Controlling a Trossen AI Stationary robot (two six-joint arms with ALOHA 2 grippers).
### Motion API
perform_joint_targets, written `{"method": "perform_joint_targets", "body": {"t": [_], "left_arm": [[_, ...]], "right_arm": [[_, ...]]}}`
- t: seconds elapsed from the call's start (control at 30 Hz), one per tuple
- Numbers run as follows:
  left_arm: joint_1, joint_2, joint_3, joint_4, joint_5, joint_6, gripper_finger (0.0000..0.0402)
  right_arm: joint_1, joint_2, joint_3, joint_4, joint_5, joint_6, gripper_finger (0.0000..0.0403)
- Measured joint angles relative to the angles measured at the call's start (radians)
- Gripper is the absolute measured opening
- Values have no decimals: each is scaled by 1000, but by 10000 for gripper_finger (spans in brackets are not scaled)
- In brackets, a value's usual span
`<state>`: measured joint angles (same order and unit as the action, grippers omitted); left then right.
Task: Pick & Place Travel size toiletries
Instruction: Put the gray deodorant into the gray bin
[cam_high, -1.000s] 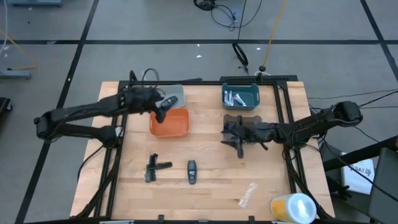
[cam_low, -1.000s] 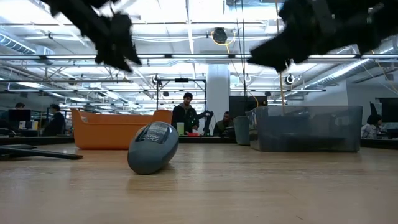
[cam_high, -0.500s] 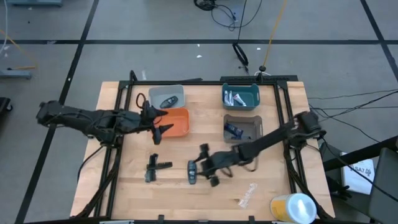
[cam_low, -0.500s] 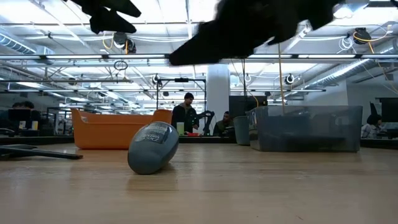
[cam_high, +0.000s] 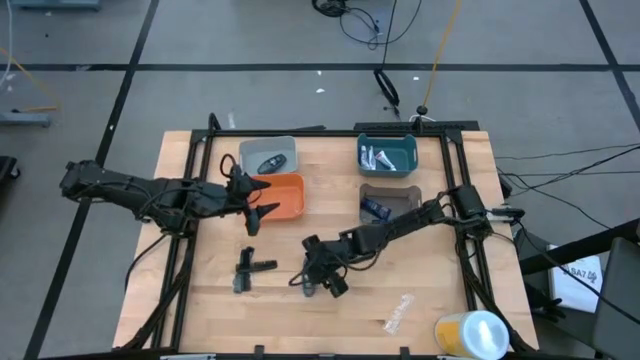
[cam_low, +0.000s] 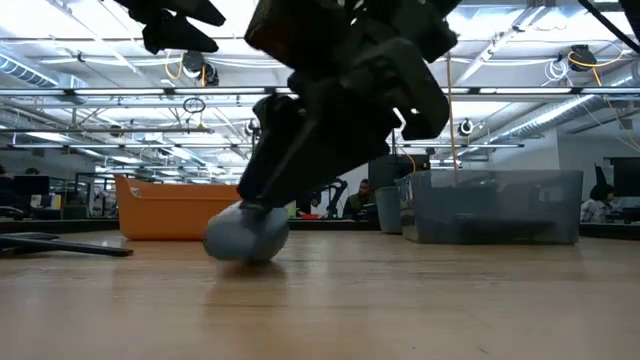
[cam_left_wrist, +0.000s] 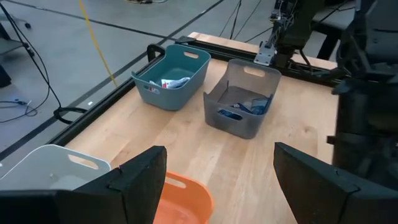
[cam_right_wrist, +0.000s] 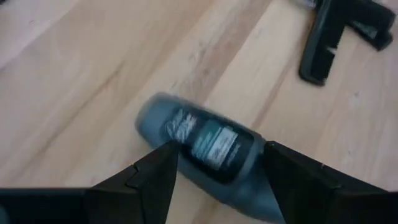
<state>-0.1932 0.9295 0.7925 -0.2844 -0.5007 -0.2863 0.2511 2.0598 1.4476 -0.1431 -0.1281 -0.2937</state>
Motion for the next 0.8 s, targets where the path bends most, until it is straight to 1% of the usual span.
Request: {"method": "perform_joint_targets", "body": {"t": [0.17, 0.3, 0.37, 0.47, 0.57, 0.7, 0.8], "left_arm": [[3, 0, 0, -2, 0, 3, 292], [3, 0, 0, -8, 0, 2, 292], [3, 0, 0, -21, 0, 3, 292], [3, 0, 0, -33, 1, -3, 292], [3, 0, 0, -36, 1, -9, 292], [3, 0, 0, -37, 3, -11, 292], [3, 0, 0, -48, 3, -7, 292]], "right_arm": [[-29, 0, 0, -82, -6, -59, 227], [-39, 0, -1, -171, 0, -9, 223], [-39, -1, -1, -185, 26, 21, 222], [-34, 0, -16, -163, 74, 47, 223], [-33, 0, -52, -106, 74, 65, 219], [-35, -4, -115, -13, 75, 123, 198], [-36, -5, -152, 25, 76, 149, 197]]}}
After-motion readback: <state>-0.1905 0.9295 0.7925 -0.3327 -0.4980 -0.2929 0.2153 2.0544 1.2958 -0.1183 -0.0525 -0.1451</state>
